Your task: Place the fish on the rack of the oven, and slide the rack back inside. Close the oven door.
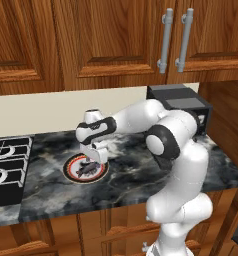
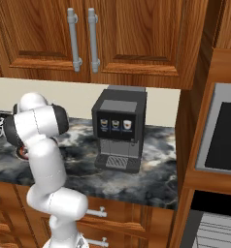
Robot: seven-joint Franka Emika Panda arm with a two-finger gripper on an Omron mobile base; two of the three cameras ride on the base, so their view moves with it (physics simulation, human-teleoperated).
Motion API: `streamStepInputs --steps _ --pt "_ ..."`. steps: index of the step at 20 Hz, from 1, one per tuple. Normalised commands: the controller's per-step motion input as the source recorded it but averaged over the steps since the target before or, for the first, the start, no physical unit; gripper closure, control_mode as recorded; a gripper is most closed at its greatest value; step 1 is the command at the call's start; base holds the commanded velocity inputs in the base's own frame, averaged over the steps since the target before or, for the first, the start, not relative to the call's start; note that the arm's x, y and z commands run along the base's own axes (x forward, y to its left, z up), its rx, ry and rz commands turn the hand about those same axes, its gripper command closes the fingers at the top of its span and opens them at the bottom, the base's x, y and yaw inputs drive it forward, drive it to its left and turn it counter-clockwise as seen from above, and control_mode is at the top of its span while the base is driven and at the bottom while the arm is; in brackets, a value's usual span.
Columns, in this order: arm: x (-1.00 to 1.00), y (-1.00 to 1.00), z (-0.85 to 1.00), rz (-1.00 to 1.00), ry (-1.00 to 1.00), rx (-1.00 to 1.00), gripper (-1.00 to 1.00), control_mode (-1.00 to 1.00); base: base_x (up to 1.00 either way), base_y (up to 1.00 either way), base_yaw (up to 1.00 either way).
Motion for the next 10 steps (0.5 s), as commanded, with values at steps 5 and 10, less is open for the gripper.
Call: streamStepInputs --steps 5,10 --pt "0.30 0.39 -0.35 -0.03 0.00 -0.05 -1.00 -1.00 0.00 0.00 0.00" --pt "0.11 0.34 -0.45 -0.03 0.00 -0.06 -1.00 -1.00 0.00 0.00 0.00"
